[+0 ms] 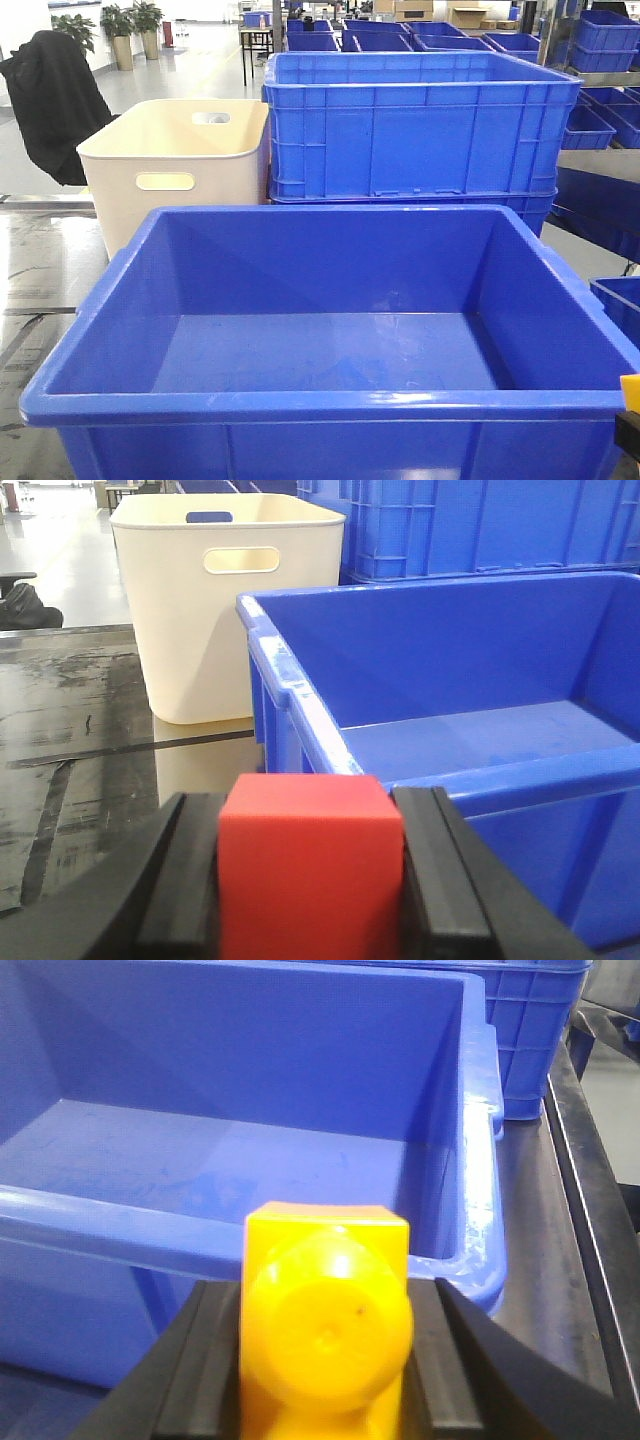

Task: Pick red and yellow blocks into blue bin
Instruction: 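Drive the base up to the large blue bin, then extend both grippers over the blue bin and open them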

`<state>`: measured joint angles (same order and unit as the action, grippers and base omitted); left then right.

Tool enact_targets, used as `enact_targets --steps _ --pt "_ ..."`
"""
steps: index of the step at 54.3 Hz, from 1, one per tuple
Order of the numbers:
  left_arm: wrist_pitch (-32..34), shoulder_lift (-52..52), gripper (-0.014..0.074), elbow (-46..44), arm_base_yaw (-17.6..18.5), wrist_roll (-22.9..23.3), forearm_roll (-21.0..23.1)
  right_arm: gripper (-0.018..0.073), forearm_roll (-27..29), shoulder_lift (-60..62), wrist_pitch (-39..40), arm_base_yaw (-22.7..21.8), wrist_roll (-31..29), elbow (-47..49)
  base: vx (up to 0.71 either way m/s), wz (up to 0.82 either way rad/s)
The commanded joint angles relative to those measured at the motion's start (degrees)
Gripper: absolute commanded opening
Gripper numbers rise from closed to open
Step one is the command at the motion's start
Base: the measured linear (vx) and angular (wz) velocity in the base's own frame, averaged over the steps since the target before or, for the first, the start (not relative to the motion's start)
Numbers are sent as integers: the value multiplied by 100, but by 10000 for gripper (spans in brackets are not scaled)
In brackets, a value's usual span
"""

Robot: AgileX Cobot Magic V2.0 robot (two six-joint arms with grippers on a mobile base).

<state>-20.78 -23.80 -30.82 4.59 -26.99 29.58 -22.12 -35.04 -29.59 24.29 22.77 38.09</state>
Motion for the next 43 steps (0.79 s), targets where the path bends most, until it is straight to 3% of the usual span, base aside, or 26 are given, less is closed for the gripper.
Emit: enact_targets --steps 1,14,22,30,38,43 --pt "499 -43 2 -156 41 17 117 -11 -119 -3 432 -23 -42 169 0 0" --pt "461 -90 2 -358 41 9 319 -11 -53 -3 816 -23 -42 268 0 0" --pt "124 -750 2 -1221 53 -1016 717 -11 -105 -342 1185 -23 -302 870 0 0" --pt "-123 -2263 2 -2262 384 -2337 2263 -11 -103 -1513 1205 -23 -661 1715 0 0" --pt "-295 -4037 2 -3255 744 -3704 3395 -11 -103 -2755 1205 -23 -661 2408 0 0" --pt "-455 -4957 7 -3817 904 -3814 3748 -6 -103 -3317 1297 -23 -661 2652 0 0"
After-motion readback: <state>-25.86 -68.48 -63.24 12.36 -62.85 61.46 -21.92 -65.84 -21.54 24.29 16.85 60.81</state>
